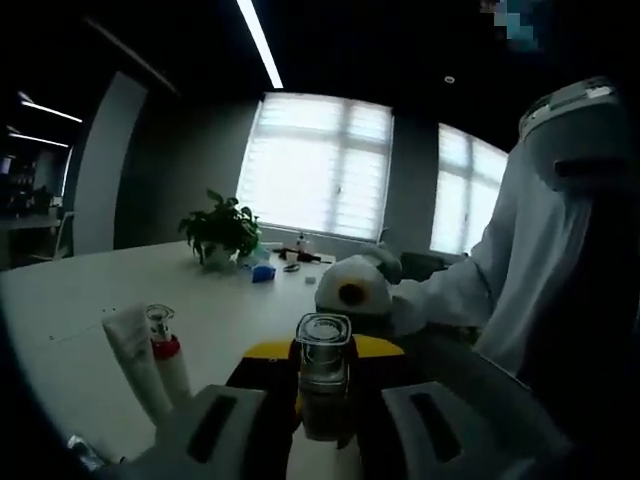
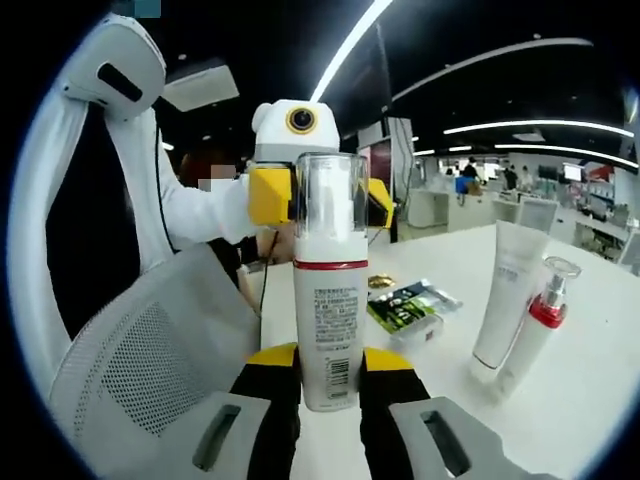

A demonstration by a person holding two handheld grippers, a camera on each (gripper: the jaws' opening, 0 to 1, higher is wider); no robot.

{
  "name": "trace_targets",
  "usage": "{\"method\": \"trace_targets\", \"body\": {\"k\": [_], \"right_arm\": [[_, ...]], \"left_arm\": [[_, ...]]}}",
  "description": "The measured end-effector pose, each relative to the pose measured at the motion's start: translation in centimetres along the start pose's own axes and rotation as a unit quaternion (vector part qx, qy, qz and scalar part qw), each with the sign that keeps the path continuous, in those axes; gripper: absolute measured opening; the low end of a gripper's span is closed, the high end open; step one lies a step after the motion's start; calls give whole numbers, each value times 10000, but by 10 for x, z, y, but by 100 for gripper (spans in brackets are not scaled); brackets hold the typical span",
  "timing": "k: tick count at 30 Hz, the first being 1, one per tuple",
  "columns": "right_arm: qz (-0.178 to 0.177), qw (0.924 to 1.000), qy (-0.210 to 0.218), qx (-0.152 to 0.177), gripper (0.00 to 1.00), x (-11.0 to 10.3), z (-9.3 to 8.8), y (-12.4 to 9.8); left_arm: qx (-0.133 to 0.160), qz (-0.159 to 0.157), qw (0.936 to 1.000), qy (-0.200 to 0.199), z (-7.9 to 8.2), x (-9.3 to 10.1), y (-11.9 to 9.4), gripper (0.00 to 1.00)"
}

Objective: Arrange the skincare products in the storage area until every visible bottle or jar stands upright without overlapping.

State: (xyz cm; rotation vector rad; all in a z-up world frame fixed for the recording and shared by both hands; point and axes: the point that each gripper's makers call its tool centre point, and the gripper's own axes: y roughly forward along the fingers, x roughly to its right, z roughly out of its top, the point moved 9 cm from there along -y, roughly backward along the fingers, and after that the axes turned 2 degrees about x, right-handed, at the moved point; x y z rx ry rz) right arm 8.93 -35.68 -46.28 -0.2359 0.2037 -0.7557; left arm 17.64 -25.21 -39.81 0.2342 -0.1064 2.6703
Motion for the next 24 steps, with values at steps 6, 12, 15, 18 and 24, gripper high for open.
{"method": "trace_targets", "body": {"k": [6, 12, 15, 18, 24], "right_arm": [[-14, 10000, -21, -5, 14, 13, -15, 2], [-58, 9995, -257, -145, 14, 26, -30, 5], [-81, 9992, -312, -247, 14, 30, -38, 7], [-105, 9986, -367, -357, 14, 34, -48, 9], [-133, 9982, -336, -475, 14, 41, -66, 13]], "left_arm": [[-165, 90, 9997, 145, -10, -7, 11, 14], [-394, 67, 9981, 473, -21, -14, 20, 14], [-522, 104, 9976, 434, -29, -19, 23, 14], [-644, 126, 9966, 493, -39, -21, 27, 14], [-820, 151, 9951, 528, -54, -23, 34, 14]]}}
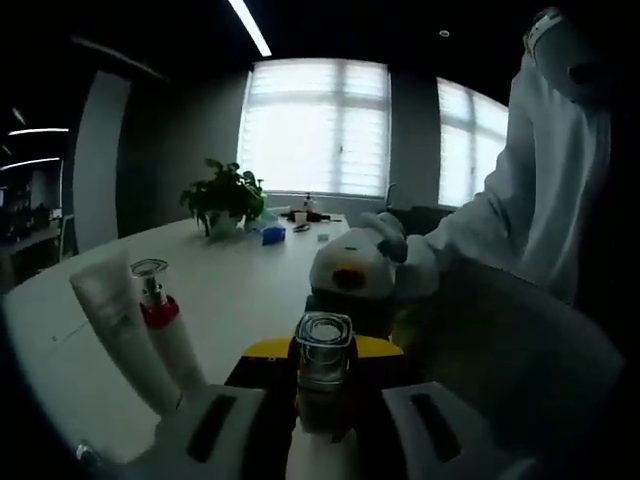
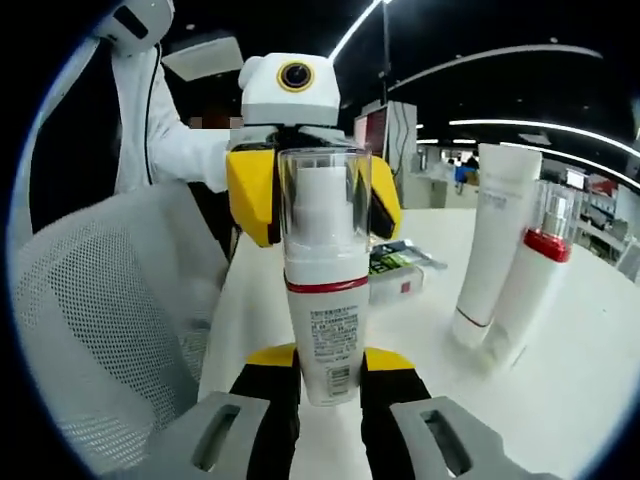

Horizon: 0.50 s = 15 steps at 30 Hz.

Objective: Arrange the skincare products in the storage area until every visible bottle or jar stands upright without overlapping.

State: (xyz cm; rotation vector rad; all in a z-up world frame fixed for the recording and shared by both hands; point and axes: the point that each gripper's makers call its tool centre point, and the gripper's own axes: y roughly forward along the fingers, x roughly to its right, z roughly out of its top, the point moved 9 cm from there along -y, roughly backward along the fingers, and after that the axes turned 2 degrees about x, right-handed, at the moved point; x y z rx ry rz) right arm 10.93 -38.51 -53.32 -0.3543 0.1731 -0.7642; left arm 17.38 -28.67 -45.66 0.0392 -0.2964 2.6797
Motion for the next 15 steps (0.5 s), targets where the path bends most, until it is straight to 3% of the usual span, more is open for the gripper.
{"method": "trace_targets", "body": {"k": [15], "right_arm": [[1, 10000, -2, -58, 14, 20, -14, 8]], "left_arm": [[73, 234, 9996, -107, -16, -18, 2, 14]]}}
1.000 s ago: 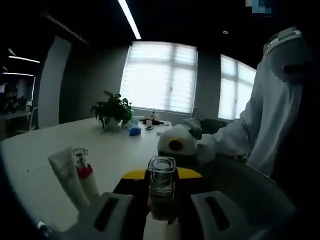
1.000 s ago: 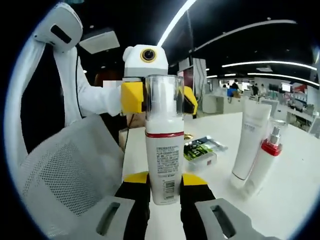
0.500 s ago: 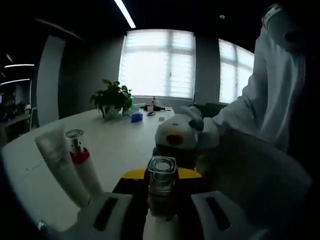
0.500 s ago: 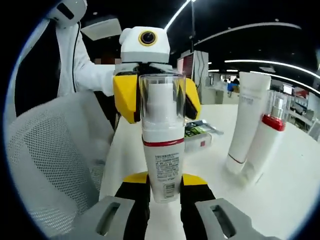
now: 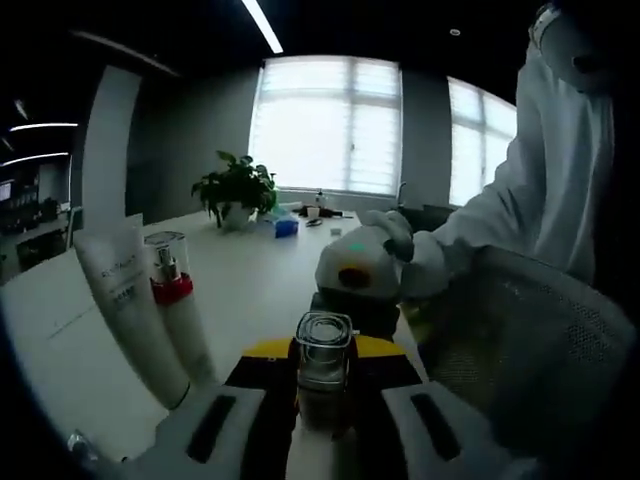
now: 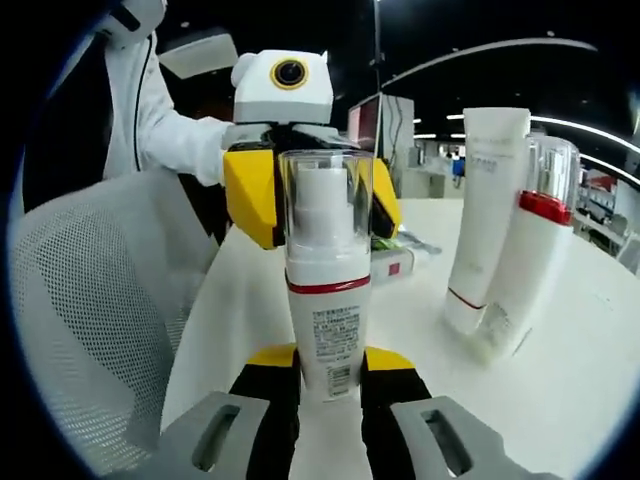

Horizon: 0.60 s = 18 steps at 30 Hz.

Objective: Arrange the skincare products in the storage area until every visible bottle or jar stands upright without overlapping.

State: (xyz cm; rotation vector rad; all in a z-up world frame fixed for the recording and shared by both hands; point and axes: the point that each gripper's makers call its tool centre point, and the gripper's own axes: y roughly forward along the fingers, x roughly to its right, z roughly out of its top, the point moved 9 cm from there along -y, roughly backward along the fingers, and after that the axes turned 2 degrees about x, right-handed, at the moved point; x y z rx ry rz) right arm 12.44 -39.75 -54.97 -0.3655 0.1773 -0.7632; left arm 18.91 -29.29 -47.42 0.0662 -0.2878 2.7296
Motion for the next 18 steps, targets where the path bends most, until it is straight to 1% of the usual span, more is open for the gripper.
{"method": "trace_targets", "body": {"k": [8, 13, 18], "right_arm": [[59, 9999, -65, -51, 15, 4, -7, 3], [57, 10000, -57, 9, 15, 2, -11, 5], [50, 9999, 23, 121, 15, 1, -12, 5]], "left_arm": [[-67, 32, 10000, 45, -7, -5, 0, 14], [-98, 10, 9999, 100, -11, -5, 1, 14], [-24, -13, 9999, 118, -11, -4, 1, 14]]}}
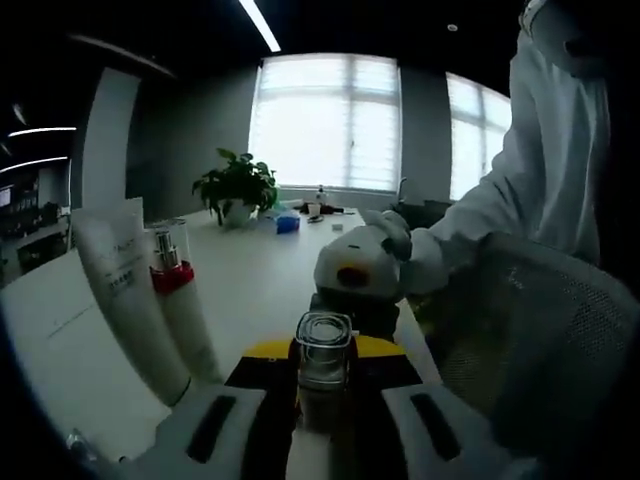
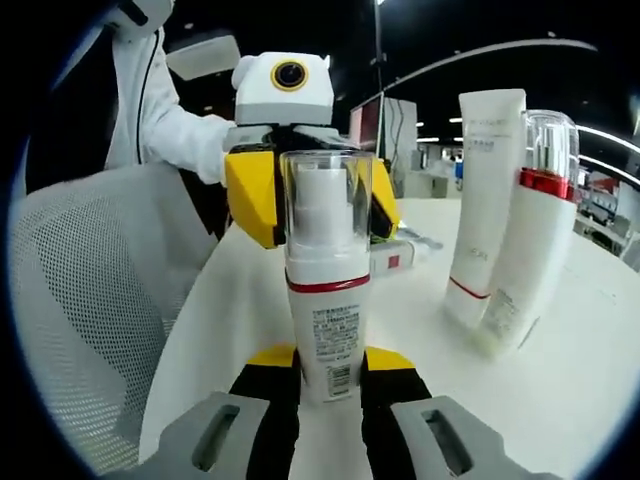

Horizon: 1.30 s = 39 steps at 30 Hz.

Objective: Arrange the skincare products in the storage area until every visible bottle or jar stands upright without overlapping.

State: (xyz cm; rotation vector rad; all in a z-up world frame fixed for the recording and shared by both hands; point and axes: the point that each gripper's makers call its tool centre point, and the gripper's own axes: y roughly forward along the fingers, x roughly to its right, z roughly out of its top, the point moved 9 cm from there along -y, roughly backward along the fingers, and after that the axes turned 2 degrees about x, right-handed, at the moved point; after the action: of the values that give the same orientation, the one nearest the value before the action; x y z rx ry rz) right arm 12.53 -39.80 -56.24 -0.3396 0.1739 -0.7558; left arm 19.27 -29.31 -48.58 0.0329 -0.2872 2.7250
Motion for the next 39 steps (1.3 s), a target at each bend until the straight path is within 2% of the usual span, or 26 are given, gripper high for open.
{"method": "trace_targets", "body": {"k": [8, 16, 21, 26, 28, 32, 34, 35, 36, 38, 39], "right_arm": [[-43, 10000, 0, 57, 18, -1, 5, -3], [-76, 9999, -30, -148, 23, -4, 2, -5], [-286, 9992, -26, -263, 26, -3, 4, -12], [-514, 9982, -3, -323, 23, -4, 7, -30], [-634, 9977, 4, -236, 23, -7, 13, -38], [-785, 9964, 79, -302, 18, -15, 19, -50], [-928, 9951, 162, -292, 16, -18, 22, -56], [-1005, 9943, 241, -257, 16, -19, 24, -59], [-1069, 9937, 289, -167, 16, -22, 28, -62], [-1293, 9905, 423, -177, 17, -23, 33, -65], [-1310, 9907, 327, -160, 16, -25, 38, -66]], "left_arm": [[15, -7, 10000, 12, -1, 1, 0, 15], [-80, 48, 10000, 26, -6, 3, -1, 21], [-98, 166, 9998, 52, -5, 3, -5, 25], [-345, 373, 9987, 49, -9, 2, -12, 24], [-496, 477, 9976, 6, -13, 2, -14, 25], [-658, 614, 9959, -91, -17, 2, -16, 24], [-939, 852, 9914, -335, -23, 2, -18, 25], [-934, 737, 9923, -361, -23, 5, -16, 26], [-1096, 756, 9897, -521, -26, 9, -15, 26], [-1189, 806, 9886, -454, -29, 12, -12, 26], [-1287, 873, 9866, -496, -31, 13, -11, 25]]}}
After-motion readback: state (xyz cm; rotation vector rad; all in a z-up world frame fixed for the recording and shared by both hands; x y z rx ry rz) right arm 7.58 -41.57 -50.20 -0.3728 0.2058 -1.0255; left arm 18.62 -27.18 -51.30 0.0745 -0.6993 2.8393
